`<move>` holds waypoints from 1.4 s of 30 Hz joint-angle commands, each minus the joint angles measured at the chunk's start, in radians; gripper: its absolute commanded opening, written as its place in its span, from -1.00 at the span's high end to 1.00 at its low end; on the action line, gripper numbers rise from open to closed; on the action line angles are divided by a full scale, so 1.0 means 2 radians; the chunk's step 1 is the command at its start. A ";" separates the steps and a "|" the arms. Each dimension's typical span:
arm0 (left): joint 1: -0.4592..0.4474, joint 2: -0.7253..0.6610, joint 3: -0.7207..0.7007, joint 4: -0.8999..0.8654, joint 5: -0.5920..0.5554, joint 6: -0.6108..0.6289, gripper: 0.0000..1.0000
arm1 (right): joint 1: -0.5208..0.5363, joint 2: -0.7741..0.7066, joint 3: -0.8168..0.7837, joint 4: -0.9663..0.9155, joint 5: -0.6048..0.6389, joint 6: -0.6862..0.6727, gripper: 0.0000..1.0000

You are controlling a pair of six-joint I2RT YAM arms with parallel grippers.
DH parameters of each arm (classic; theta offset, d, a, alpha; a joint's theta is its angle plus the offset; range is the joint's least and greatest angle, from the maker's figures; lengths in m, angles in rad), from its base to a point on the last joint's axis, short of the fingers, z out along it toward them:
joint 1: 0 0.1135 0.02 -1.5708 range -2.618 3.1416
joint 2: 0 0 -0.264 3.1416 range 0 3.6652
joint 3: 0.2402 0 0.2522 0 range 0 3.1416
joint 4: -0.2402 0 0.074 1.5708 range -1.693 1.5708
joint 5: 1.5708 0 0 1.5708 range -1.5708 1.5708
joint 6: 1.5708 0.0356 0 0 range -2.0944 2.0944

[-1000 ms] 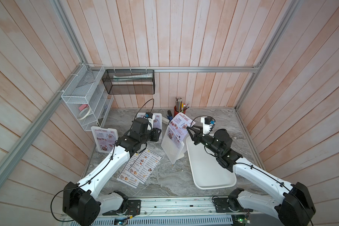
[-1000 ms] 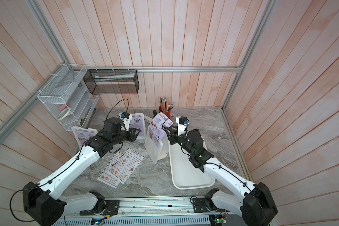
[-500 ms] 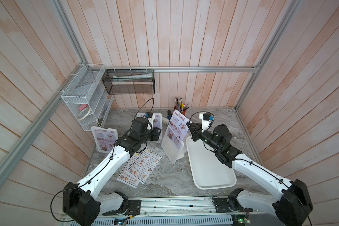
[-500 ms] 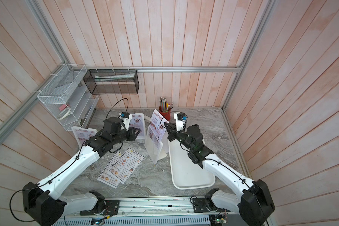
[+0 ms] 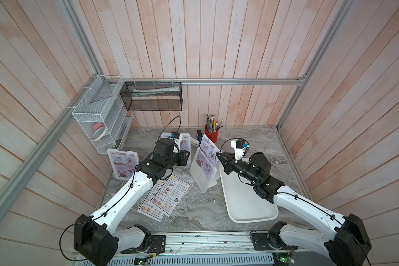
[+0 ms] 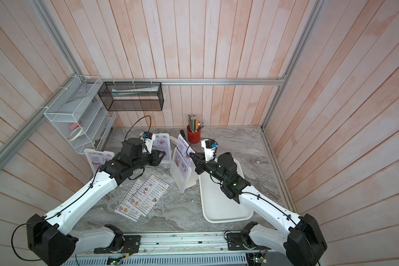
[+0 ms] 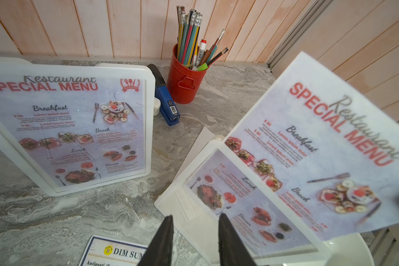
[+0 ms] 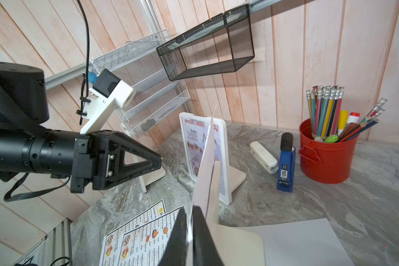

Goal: Replace the menus in the menu holders
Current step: Insert the menu into the menu holder.

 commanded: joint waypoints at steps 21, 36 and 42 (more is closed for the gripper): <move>-0.065 0.058 0.101 0.004 -0.020 0.013 -0.40 | 0.013 -0.074 0.051 -0.164 0.065 -0.029 0.17; -0.059 0.042 0.074 -0.051 -0.132 -0.030 -0.47 | -0.035 0.176 0.367 -0.445 0.114 0.046 0.78; -0.023 0.002 0.022 -0.050 -0.117 -0.043 -0.51 | 0.002 0.236 0.421 -0.465 0.123 0.039 0.78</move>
